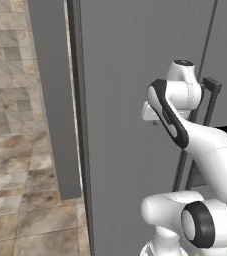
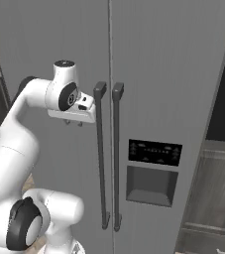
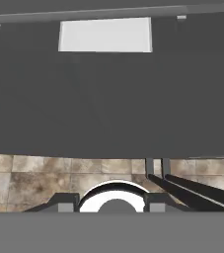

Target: Open the freezer door, pick up the ice cube tray from the freezer, and place it on the dining counter.

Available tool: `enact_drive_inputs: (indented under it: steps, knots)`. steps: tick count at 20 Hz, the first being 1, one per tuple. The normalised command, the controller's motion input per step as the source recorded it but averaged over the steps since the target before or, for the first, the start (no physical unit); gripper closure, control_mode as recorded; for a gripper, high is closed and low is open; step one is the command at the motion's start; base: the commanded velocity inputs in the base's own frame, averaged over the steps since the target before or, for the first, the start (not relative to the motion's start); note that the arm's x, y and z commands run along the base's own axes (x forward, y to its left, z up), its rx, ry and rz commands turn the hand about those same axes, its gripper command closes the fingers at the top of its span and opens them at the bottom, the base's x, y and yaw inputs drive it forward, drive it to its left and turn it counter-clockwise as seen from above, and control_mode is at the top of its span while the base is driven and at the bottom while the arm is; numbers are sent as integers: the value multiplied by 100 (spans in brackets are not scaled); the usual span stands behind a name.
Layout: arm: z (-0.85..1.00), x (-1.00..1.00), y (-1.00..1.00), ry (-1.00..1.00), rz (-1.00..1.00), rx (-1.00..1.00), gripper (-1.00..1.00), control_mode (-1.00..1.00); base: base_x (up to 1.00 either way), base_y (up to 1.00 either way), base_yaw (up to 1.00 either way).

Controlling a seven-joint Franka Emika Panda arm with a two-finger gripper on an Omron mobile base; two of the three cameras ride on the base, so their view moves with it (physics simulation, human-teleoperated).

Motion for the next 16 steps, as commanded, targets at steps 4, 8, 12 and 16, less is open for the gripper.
enact_drive_inputs:
  steps: [4, 8, 12, 16]
  knots:
    - [0, -34, 0, 0, 0, 0, -100, -100, 0, 0, 0]
    - [-10, -86, 0, 0, 0, 0, -100, -100, 0, 0, 0]
    - [-12, -94, 0, 0, 0, 0, -100, -100, 0, 0, 0]
    - [-3, -46, 6, 0, 0, 0, -100, -100, 0, 0, 0]
